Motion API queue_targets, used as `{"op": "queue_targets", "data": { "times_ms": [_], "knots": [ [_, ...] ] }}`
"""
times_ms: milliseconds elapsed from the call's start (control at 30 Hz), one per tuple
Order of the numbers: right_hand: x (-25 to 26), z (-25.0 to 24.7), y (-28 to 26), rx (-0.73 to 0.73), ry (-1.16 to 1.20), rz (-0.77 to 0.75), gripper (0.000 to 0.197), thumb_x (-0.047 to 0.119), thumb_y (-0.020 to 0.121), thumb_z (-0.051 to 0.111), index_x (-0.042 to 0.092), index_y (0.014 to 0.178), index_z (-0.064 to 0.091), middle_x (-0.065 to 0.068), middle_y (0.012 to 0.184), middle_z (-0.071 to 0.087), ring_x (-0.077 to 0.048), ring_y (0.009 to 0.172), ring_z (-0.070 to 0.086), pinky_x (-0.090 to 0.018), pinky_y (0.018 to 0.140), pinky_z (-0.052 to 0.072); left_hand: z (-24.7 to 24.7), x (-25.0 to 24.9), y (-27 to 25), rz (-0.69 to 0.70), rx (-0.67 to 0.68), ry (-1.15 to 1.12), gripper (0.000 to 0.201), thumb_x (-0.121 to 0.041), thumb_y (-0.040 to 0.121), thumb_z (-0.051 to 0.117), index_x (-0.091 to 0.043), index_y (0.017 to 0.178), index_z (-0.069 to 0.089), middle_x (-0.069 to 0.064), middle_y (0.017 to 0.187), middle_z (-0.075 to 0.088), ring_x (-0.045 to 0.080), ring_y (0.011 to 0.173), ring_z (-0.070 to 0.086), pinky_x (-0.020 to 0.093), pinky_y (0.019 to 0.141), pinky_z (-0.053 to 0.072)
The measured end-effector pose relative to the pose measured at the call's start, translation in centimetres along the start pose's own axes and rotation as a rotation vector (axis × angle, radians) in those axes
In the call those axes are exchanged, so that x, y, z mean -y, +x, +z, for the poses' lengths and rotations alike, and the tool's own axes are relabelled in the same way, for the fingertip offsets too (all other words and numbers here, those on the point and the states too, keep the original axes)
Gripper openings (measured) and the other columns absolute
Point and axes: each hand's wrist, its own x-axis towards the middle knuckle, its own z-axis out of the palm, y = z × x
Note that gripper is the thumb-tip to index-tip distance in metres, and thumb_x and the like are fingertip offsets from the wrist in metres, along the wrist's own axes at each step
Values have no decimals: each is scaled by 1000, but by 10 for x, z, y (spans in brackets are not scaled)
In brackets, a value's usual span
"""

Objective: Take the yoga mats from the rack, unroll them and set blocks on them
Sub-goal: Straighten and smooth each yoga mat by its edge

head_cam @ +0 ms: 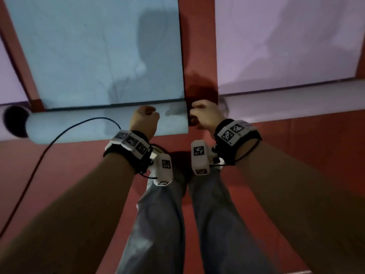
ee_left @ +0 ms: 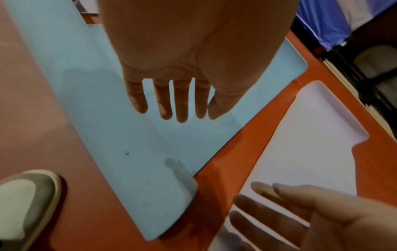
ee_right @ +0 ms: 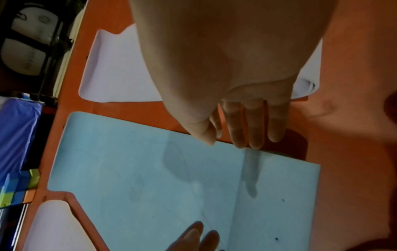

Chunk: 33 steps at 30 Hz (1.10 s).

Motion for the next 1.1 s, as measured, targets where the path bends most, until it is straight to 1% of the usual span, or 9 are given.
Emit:
{"op": "queue_targets", "data": {
  "times_ms": [100, 200, 267, 400, 533, 633, 767, 1000, 1100],
  "knots": [
    [-25, 24, 34, 5, -60, -29, 42, 14, 91, 60, 7, 132, 58, -13, 121, 64, -24, 101, 63, -33, 83, 52, 5, 22, 31, 28, 18, 126, 28, -20, 92, 60, -16, 119, 64, -2, 115, 65, 16, 90, 61, 24, 77, 43],
    [-45, 37, 67, -23, -95, -72, 42, 9, 93, 58, 5, 135, 53, -7, 117, 62, -14, 94, 55, -8, 65, 41, 9, 39, 61, 115, 17, 247, 28, -23, 93, 59, -19, 120, 64, -2, 117, 61, 12, 88, 58, 19, 72, 40],
    [-60, 43, 87, -49, -96, -86, 47, 8, 94, 56, 5, 140, 48, -4, 119, 57, -13, 106, 53, -6, 71, 36, 13, 50, 76, 154, 0, 319, 28, -28, 89, 59, -27, 117, 64, -2, 122, 57, 16, 97, 59, 22, 78, 47],
    [-77, 57, 102, -45, -75, -80, 63, 13, 94, 56, 11, 152, 31, -8, 144, 49, -19, 131, 46, -18, 98, 34, 16, 65, 95, 227, -3, 607, 46, -26, 90, 52, -26, 136, 51, 0, 154, 36, 24, 146, 27, 53, 119, 20],
    [-82, 62, 106, -11, -35, -66, 64, 19, 87, 61, 9, 146, 40, -8, 137, 55, -20, 124, 52, -32, 107, 41, 12, 76, 97, 257, 14, 786, 52, -25, 93, 52, -17, 143, 43, 4, 153, 33, 27, 143, 25, 52, 111, 25],
    [-78, 59, 104, 4, 66, -26, 54, 14, 86, 62, 4, 137, 48, -1, 109, 61, -15, 105, 56, -30, 96, 51, 11, 78, 88, 238, 36, 831, 51, -26, 95, 49, -14, 144, 43, 8, 147, 40, 34, 136, 34, 45, 110, 27],
    [-78, 55, 97, 41, 137, 38, 59, 17, 92, 60, 10, 146, 39, -8, 139, 51, -26, 125, 51, -46, 108, 41, 14, 75, 69, 188, 35, 911, 51, -27, 97, 45, -19, 148, 39, 8, 151, 41, 33, 135, 36, 40, 108, 28],
    [-99, 58, 78, 78, 245, 88, 23, 12, 96, 54, 6, 118, 60, -9, 96, 57, -32, 98, 59, -43, 82, 50, 17, 103, 44, 129, 100, 977, 52, -32, 95, 48, -28, 146, 39, 4, 150, 39, 38, 133, 34, 52, 102, 35],
    [-115, 67, 71, 79, 222, 120, 20, 18, 94, 57, 8, 110, 64, -23, 115, 61, -45, 103, 62, -58, 87, 54, 15, 119, 36, 145, 90, 970, 52, -32, 93, 50, -30, 144, 41, 6, 145, 39, 37, 129, 39, 56, 104, 34]
  ]
}}
